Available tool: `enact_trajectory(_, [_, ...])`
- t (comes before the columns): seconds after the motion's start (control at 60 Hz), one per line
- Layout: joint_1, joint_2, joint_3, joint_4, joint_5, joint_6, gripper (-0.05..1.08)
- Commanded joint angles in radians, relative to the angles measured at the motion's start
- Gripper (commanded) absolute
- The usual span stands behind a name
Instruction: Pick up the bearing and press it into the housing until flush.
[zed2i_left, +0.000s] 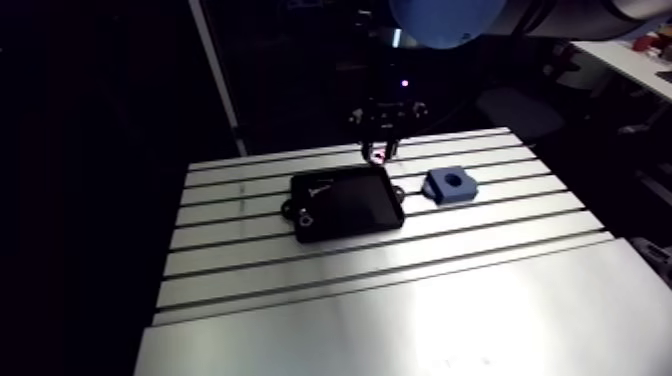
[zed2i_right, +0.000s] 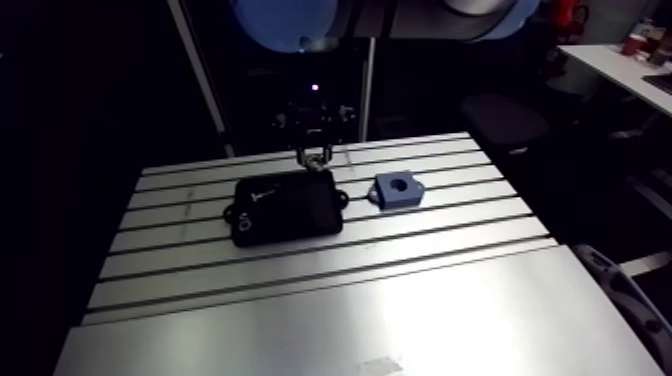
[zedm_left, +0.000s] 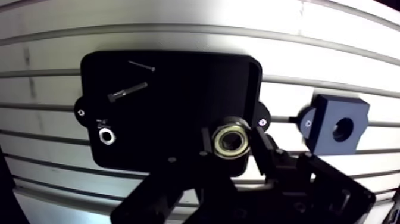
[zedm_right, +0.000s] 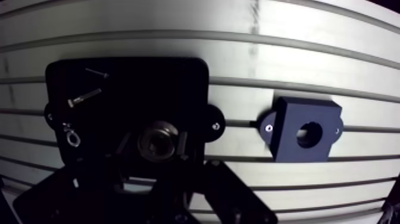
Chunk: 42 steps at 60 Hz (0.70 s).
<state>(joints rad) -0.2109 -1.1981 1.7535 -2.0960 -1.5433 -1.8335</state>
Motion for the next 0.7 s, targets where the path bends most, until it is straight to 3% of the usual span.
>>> enact_trajectory(0.017, [-0.056, -0.011, -0.028, 0.037, -0.007, -0.059, 0.75])
enact_trajectory(0.15, [-0.1, -0.027, -0.031, 0.042, -0.008, -0.097, 0.75])
enact_trajectory(0.417, [-0.158, -0.028, -0.03, 0.051, -0.033, -0.135, 0.75])
enact_trajectory(0.7, [-0.199, -0.013, -0.023, 0.038, -0.033, -0.16, 0.75])
